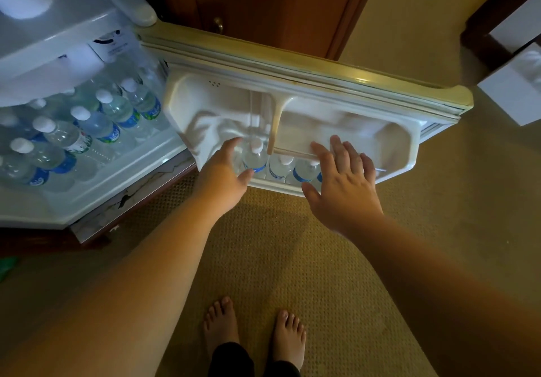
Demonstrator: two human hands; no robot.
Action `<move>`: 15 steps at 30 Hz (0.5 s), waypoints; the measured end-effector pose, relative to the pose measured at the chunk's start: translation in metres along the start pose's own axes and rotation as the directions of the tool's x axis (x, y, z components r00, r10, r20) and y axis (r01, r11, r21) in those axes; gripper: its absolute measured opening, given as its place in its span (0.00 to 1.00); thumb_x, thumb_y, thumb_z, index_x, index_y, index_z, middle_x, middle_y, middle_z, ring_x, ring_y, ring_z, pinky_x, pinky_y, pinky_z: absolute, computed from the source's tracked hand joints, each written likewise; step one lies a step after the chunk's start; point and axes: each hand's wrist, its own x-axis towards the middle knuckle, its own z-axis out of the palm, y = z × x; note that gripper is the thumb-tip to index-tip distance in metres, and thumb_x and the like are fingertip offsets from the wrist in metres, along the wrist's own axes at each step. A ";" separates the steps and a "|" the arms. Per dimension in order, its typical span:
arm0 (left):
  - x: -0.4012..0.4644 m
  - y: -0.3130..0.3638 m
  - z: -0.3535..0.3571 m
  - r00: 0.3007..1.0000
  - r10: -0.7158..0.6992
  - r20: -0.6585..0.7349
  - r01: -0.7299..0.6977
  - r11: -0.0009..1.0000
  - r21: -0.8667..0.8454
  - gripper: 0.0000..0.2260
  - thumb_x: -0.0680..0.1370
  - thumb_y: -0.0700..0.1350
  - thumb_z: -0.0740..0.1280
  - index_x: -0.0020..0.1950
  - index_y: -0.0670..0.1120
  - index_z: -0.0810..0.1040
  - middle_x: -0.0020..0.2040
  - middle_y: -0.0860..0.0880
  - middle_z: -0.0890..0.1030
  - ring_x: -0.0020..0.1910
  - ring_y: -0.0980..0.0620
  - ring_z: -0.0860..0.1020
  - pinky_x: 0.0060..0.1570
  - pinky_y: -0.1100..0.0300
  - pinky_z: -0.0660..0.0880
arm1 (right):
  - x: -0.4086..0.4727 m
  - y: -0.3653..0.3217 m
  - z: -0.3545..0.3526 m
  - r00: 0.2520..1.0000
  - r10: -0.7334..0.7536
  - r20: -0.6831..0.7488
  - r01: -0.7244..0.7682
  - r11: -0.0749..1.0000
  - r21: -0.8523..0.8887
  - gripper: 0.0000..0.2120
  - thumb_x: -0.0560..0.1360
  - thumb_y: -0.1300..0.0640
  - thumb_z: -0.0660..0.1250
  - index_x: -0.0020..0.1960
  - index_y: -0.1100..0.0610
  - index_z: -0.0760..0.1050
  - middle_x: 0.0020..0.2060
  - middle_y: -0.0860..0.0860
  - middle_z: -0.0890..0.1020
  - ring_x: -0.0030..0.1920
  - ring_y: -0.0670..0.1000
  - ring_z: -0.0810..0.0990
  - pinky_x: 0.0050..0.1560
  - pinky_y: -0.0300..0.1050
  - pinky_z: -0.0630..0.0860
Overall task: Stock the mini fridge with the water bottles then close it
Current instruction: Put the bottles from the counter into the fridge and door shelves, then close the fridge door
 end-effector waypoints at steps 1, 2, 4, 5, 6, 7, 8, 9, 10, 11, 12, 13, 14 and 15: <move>-0.013 -0.003 -0.005 1.000 -0.022 -0.008 0.021 0.999 -0.037 0.30 0.81 0.49 0.72 0.80 0.55 0.64 0.75 0.48 0.74 0.73 0.47 0.74 0.63 0.54 0.73 | -0.001 -0.002 -0.002 1.000 0.000 0.013 0.000 1.000 0.000 0.35 0.80 0.36 0.56 0.82 0.44 0.46 0.84 0.55 0.49 0.83 0.58 0.47 0.80 0.61 0.41; -0.028 -0.005 -0.010 0.999 -0.046 -0.010 0.045 0.996 -0.081 0.29 0.81 0.49 0.72 0.80 0.55 0.65 0.76 0.49 0.73 0.74 0.48 0.73 0.66 0.52 0.74 | -0.003 -0.004 -0.003 0.999 0.003 0.032 -0.003 1.000 0.000 0.36 0.80 0.36 0.57 0.82 0.44 0.45 0.84 0.55 0.48 0.83 0.58 0.46 0.80 0.61 0.41; -0.059 -0.005 -0.020 0.997 -0.070 -0.022 0.066 0.987 -0.149 0.28 0.81 0.50 0.72 0.79 0.56 0.66 0.76 0.51 0.73 0.75 0.50 0.72 0.68 0.50 0.74 | -0.009 -0.009 -0.010 0.996 0.016 0.087 -0.015 1.000 -0.005 0.39 0.79 0.36 0.60 0.83 0.46 0.44 0.84 0.55 0.46 0.83 0.58 0.45 0.81 0.61 0.41; -0.075 -0.003 -0.025 0.997 -0.075 -0.033 0.068 0.984 -0.165 0.27 0.80 0.51 0.72 0.78 0.56 0.67 0.76 0.52 0.74 0.75 0.52 0.72 0.69 0.51 0.73 | -0.013 -0.013 -0.015 0.994 0.022 0.110 -0.022 1.000 -0.001 0.40 0.79 0.37 0.61 0.83 0.47 0.45 0.84 0.55 0.47 0.83 0.58 0.45 0.82 0.61 0.42; -0.091 0.000 -0.031 0.996 -0.077 -0.046 0.068 0.982 -0.177 0.27 0.80 0.52 0.71 0.77 0.56 0.68 0.75 0.53 0.75 0.74 0.53 0.72 0.70 0.51 0.73 | -0.018 -0.017 -0.023 0.993 0.026 0.119 -0.029 0.999 0.025 0.39 0.80 0.39 0.63 0.83 0.48 0.48 0.84 0.55 0.49 0.83 0.58 0.47 0.82 0.61 0.45; -0.107 0.003 -0.036 0.995 -0.079 -0.063 0.066 0.980 -0.187 0.26 0.80 0.52 0.71 0.77 0.56 0.69 0.74 0.54 0.75 0.74 0.54 0.73 0.70 0.50 0.74 | -0.024 -0.021 -0.032 0.995 0.017 0.094 -0.025 0.997 0.079 0.36 0.80 0.43 0.65 0.83 0.51 0.54 0.83 0.56 0.54 0.83 0.58 0.51 0.82 0.61 0.50; -0.121 0.007 -0.043 0.993 -0.082 -0.083 0.064 0.978 -0.200 0.26 0.80 0.52 0.71 0.77 0.57 0.69 0.73 0.55 0.76 0.73 0.56 0.73 0.70 0.49 0.74 | -0.029 -0.024 -0.043 1.000 -0.012 0.008 0.011 0.989 0.150 0.31 0.80 0.48 0.67 0.80 0.53 0.63 0.80 0.57 0.63 0.81 0.59 0.58 0.80 0.62 0.58; -0.133 0.012 -0.049 0.991 -0.086 -0.105 0.062 0.974 -0.216 0.26 0.80 0.51 0.72 0.76 0.57 0.70 0.73 0.56 0.76 0.73 0.56 0.73 0.70 0.48 0.74 | -0.033 -0.025 -0.054 0.988 -0.057 -0.141 0.084 0.977 0.194 0.26 0.79 0.52 0.69 0.75 0.55 0.71 0.75 0.57 0.71 0.76 0.60 0.66 0.75 0.62 0.66; -0.144 0.016 -0.055 0.988 -0.087 -0.125 0.056 0.971 -0.232 0.25 0.80 0.50 0.72 0.76 0.57 0.70 0.72 0.57 0.76 0.72 0.57 0.74 0.70 0.49 0.74 | -0.035 -0.024 -0.065 0.946 -0.093 -0.312 0.158 0.969 0.192 0.21 0.78 0.54 0.70 0.70 0.56 0.76 0.70 0.57 0.75 0.71 0.60 0.70 0.69 0.60 0.70; -0.154 0.020 -0.062 0.986 -0.085 -0.146 0.047 0.969 -0.243 0.25 0.80 0.49 0.73 0.76 0.57 0.71 0.71 0.58 0.76 0.71 0.57 0.74 0.70 0.50 0.74 | -0.035 -0.022 -0.078 0.886 -0.108 -0.451 0.203 0.965 0.168 0.19 0.77 0.55 0.70 0.67 0.56 0.77 0.67 0.57 0.77 0.67 0.60 0.72 0.65 0.58 0.71; -0.162 0.024 -0.069 0.983 -0.081 -0.168 0.037 0.968 -0.248 0.25 0.80 0.49 0.73 0.75 0.58 0.71 0.70 0.60 0.77 0.70 0.58 0.75 0.69 0.52 0.74 | -0.030 -0.018 -0.091 0.835 -0.106 -0.540 0.214 0.966 0.141 0.19 0.77 0.53 0.69 0.67 0.54 0.77 0.66 0.57 0.76 0.65 0.60 0.72 0.63 0.57 0.69; -0.168 0.027 -0.076 0.978 -0.076 -0.192 0.027 0.968 -0.249 0.24 0.79 0.49 0.73 0.75 0.58 0.72 0.69 0.61 0.77 0.69 0.59 0.76 0.67 0.54 0.74 | -0.022 -0.013 -0.105 0.806 -0.095 -0.585 0.196 0.974 0.113 0.20 0.77 0.51 0.68 0.68 0.53 0.76 0.66 0.57 0.75 0.65 0.61 0.71 0.62 0.58 0.68; -0.174 0.031 -0.083 0.974 -0.074 -0.215 0.019 0.968 -0.249 0.24 0.79 0.49 0.73 0.74 0.58 0.73 0.68 0.61 0.78 0.68 0.60 0.76 0.66 0.55 0.74 | -0.013 -0.009 -0.118 0.807 -0.076 -0.585 0.158 0.983 0.090 0.22 0.77 0.48 0.67 0.70 0.51 0.74 0.68 0.57 0.74 0.66 0.62 0.70 0.64 0.59 0.67; -0.179 0.035 -0.090 0.969 -0.076 -0.233 0.015 0.968 -0.252 0.23 0.79 0.48 0.73 0.74 0.58 0.73 0.67 0.60 0.78 0.68 0.61 0.77 0.66 0.56 0.74 | -0.004 -0.004 -0.129 0.844 -0.049 -0.533 0.107 0.991 0.078 0.24 0.78 0.45 0.66 0.73 0.49 0.71 0.70 0.56 0.73 0.68 0.63 0.69 0.66 0.61 0.67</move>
